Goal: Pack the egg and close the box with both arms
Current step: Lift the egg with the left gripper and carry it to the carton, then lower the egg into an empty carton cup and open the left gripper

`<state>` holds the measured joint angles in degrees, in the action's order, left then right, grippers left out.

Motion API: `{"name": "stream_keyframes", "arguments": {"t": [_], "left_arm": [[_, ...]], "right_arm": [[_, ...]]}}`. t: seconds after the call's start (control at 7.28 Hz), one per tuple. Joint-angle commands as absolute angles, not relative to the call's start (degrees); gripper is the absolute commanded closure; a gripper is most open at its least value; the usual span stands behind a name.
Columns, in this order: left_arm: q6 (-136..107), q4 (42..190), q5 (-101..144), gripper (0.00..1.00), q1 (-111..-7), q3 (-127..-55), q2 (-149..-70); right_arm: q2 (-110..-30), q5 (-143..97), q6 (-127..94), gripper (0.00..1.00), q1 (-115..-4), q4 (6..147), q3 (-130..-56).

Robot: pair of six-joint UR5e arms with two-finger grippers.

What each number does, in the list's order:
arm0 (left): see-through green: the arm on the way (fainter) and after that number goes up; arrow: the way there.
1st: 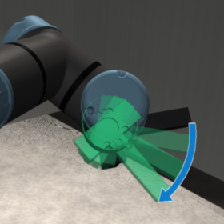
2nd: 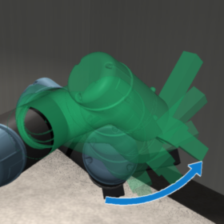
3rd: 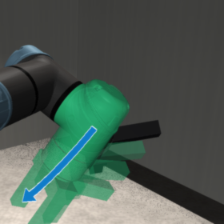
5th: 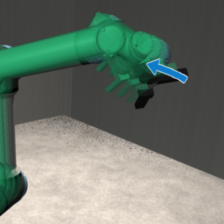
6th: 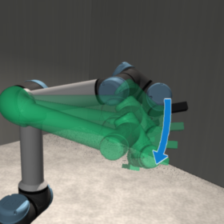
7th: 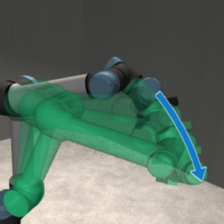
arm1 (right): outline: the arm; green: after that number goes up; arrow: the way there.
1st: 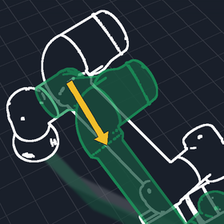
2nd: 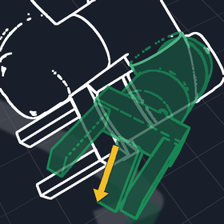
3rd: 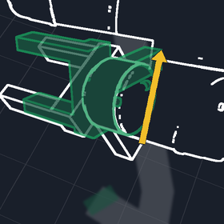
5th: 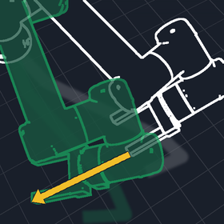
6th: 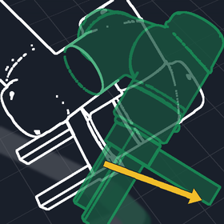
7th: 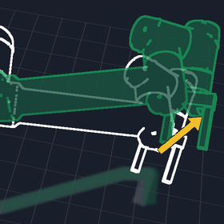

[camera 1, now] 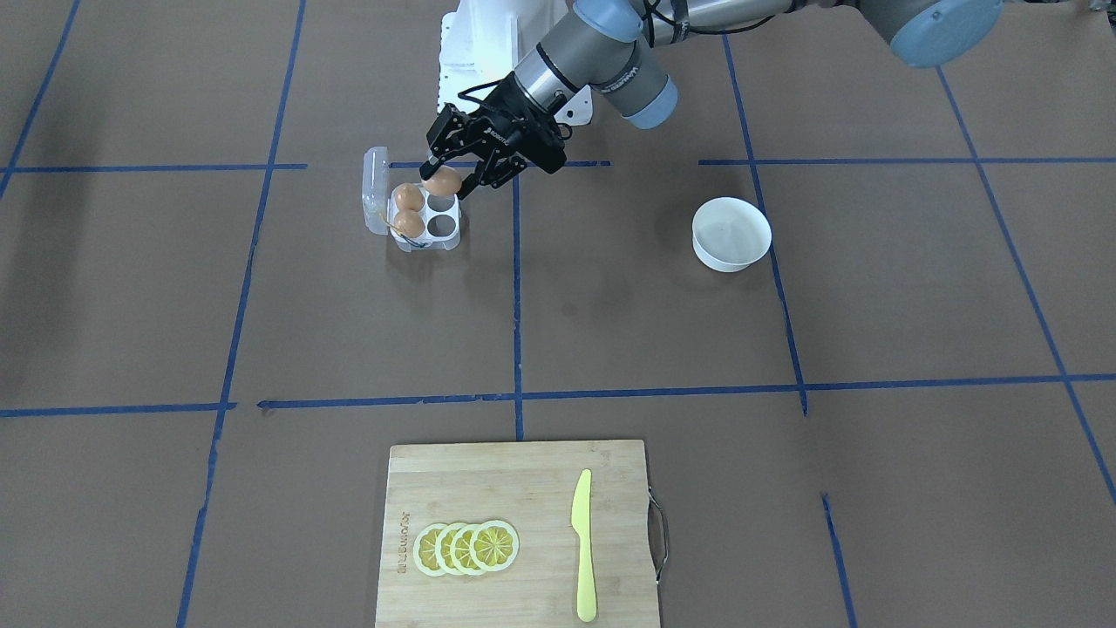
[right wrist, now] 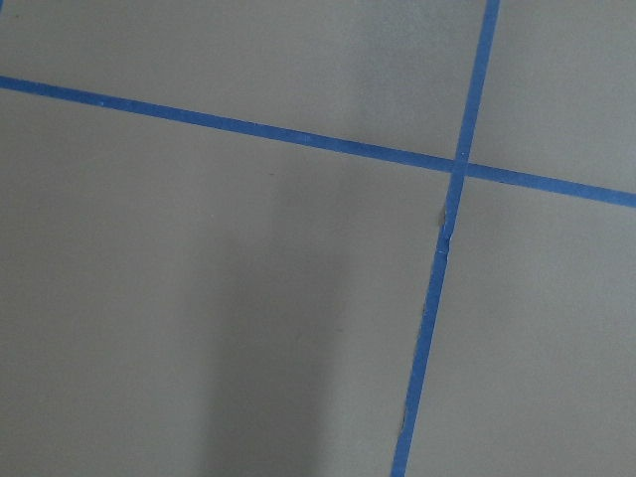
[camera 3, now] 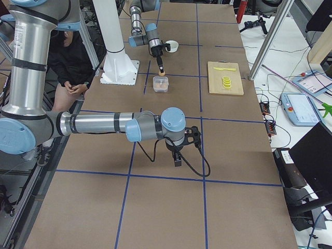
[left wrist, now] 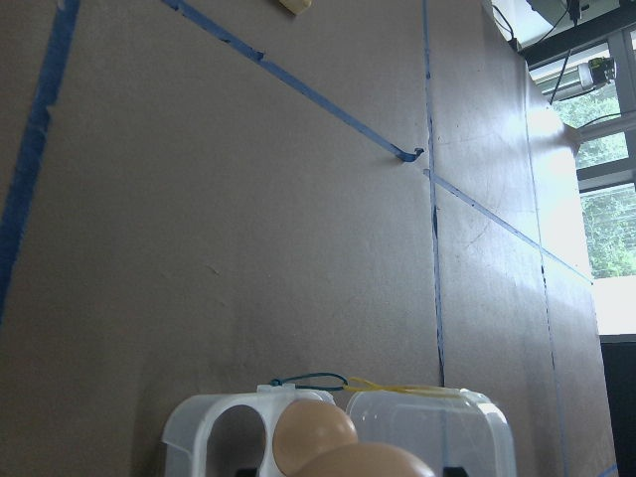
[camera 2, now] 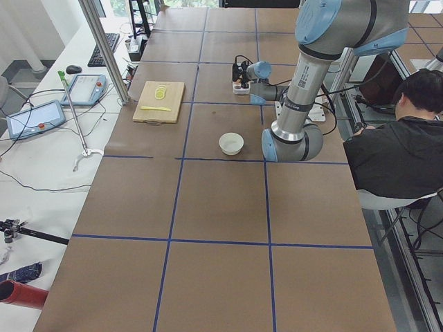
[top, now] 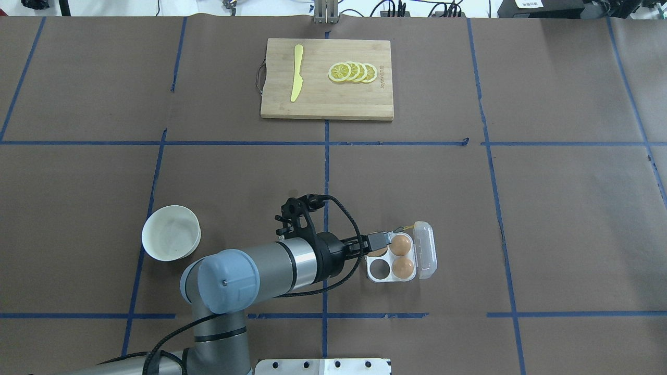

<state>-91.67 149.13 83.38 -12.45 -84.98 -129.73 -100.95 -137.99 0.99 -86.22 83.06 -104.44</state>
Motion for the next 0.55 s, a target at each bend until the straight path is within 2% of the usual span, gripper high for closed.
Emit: {"name": "stream_keyframes", "arguments": {"t": [0.0,0.14,0.41], "left_arm": [[-91.5,149.1,82.8,0.76,-12.0,-81.7,-132.2],[-91.4,149.1,82.8,0.6,-12.0,-81.7,-132.1],[-87.6,149.1,83.0,0.0,-12.0,-82.2,-131.7]], "right_arm": [[-101.2,-138.0,1.1,0.0,-86.2,83.1,-104.6],[-101.2,-138.0,1.1,0.0,-86.2,83.1,-104.5],[-101.2,-138.0,1.1,0.0,-86.3,83.1,-104.6]]}}
